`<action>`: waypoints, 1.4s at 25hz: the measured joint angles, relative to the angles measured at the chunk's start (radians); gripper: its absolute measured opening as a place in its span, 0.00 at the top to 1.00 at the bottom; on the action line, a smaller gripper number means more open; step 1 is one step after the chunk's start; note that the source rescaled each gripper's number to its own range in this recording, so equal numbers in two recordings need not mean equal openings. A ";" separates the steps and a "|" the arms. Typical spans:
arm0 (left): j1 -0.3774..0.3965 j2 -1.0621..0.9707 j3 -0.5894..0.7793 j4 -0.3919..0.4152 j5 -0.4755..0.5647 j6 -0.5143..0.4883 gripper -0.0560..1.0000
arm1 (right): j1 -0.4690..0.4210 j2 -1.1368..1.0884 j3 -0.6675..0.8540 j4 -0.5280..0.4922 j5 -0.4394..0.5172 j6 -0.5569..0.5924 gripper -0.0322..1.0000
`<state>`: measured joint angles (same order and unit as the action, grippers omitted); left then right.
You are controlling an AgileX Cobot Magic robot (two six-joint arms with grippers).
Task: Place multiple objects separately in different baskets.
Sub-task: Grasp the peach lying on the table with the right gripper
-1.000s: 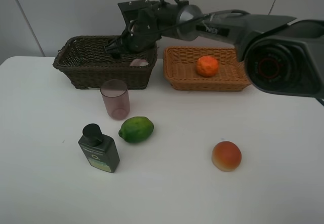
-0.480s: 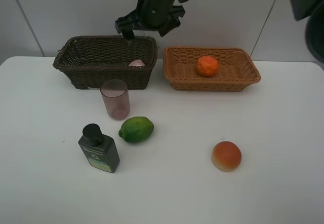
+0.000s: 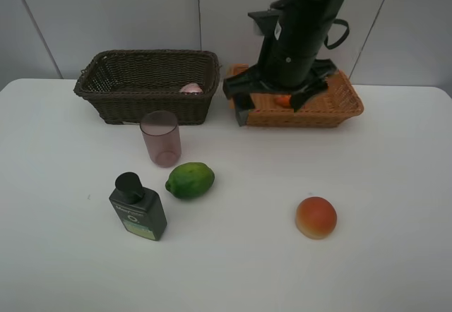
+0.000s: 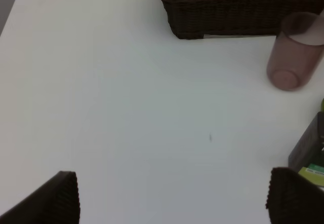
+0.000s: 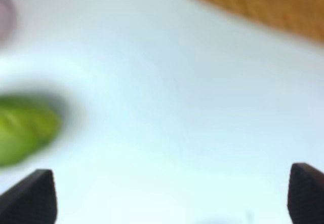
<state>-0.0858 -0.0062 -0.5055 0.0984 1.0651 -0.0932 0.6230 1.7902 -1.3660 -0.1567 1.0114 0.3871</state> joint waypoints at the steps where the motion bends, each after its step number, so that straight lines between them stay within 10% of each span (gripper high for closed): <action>1: 0.000 0.000 0.000 0.000 0.000 0.000 0.04 | -0.010 -0.025 0.056 0.001 -0.009 0.022 0.00; 17: 0.000 0.000 0.000 0.000 0.000 0.000 0.04 | -0.121 -0.150 0.552 0.067 -0.325 0.347 0.00; 35: 0.000 0.000 0.000 0.000 0.000 0.000 0.04 | -0.123 0.033 0.566 0.125 -0.356 0.373 0.00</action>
<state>-0.0858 -0.0062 -0.5055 0.0984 1.0651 -0.0932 0.4997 1.8236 -0.8003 -0.0312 0.6558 0.7599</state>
